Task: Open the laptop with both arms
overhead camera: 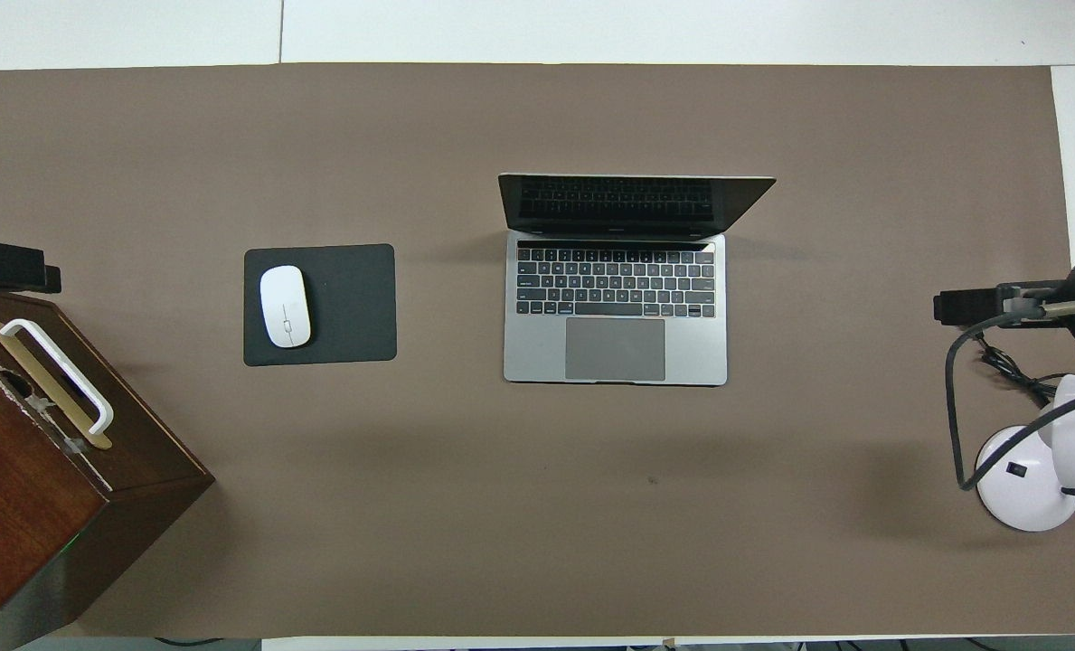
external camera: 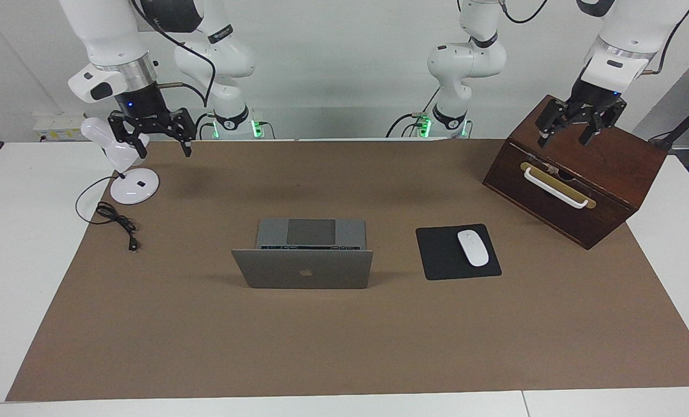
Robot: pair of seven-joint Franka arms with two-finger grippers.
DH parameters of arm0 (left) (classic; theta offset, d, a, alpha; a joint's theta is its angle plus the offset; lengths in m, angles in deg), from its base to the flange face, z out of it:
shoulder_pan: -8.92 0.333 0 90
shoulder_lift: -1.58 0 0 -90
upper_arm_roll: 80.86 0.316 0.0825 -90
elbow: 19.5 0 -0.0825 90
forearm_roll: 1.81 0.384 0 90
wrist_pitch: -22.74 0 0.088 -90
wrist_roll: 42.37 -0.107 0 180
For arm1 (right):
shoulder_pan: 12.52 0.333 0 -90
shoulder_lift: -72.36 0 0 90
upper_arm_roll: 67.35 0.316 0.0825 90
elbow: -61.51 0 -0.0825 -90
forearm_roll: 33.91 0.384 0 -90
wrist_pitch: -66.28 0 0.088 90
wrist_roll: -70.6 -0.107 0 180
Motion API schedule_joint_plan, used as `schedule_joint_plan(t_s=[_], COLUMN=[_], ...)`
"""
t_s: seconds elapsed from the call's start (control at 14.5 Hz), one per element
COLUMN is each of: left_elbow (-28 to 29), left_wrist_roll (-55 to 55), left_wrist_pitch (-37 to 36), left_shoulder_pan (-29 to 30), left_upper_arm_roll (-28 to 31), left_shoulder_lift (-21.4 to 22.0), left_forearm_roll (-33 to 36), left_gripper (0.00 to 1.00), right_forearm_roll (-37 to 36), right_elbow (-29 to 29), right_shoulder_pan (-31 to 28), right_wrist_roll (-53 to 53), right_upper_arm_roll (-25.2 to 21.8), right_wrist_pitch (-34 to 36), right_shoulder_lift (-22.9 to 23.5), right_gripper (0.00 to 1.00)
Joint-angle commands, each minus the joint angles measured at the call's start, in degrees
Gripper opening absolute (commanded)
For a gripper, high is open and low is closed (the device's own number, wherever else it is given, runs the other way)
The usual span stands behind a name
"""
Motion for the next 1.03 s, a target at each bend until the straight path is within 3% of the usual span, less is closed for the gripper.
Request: schedule_joint_plan(t_s=[0.0, 0.96], left_elbow=[1.15, 1.25], left_wrist_roll=[0.64, 0.56], left_wrist_pitch=[0.07, 0.07], left_shoulder_pan=[0.51, 0.86], left_upper_arm_roll=[-0.20, -0.20], left_shoulder_lift=[0.77, 0.86], left_forearm_roll=[-0.57, -0.57], left_gripper=[1.00, 1.00], right_forearm_roll=[-0.24, -0.24], right_elbow=[6.64, 6.92], right_shoulder_pan=[-0.18, -0.09], right_wrist_roll=[1.01, 0.66], right_upper_arm_roll=[0.02, -0.07], right_wrist_pitch=[3.99, 4.79], right_shoulder_lift=[4.36, 4.54], right_gripper=[1.00, 1.00])
